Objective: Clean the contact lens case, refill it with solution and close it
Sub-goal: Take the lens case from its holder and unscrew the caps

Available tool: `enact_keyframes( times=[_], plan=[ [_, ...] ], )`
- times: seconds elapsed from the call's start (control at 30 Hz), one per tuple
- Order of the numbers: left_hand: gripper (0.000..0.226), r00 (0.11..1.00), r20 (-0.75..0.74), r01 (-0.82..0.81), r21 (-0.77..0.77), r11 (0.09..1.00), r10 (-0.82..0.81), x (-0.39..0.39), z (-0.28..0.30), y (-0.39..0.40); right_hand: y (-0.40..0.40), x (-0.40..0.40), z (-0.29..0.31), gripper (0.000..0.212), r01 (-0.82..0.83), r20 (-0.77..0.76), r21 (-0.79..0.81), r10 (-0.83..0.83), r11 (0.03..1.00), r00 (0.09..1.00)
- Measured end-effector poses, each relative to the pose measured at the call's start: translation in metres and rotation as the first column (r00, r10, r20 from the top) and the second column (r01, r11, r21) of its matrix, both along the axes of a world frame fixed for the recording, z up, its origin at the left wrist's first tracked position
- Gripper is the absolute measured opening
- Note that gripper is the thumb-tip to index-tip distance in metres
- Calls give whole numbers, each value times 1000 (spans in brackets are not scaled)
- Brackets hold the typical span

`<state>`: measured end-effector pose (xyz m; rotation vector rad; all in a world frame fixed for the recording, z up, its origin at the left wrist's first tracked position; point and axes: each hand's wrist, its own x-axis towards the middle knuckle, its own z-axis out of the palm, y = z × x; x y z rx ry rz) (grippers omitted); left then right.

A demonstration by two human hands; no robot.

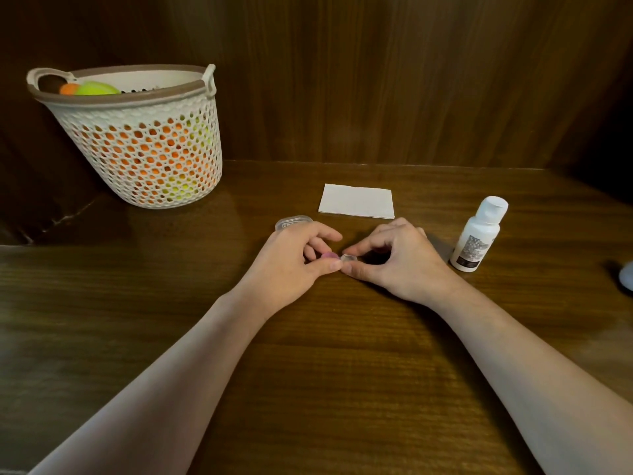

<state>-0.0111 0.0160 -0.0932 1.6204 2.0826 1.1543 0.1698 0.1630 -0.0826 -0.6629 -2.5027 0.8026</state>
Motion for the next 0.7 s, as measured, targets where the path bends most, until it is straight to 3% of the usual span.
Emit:
enact_keyframes(
  times=[0.37, 0.7],
  plan=[
    [33, 989, -23, 143, -63, 988, -145, -9, 8, -6, -1, 1, 2, 14, -4, 5, -34, 4, 999, 1000],
    [19, 999, 5, 39, -38, 999, -39, -9, 3, 0, -5, 1, 6, 16, 0, 11, -47, 1, 999, 1000]
  ],
)
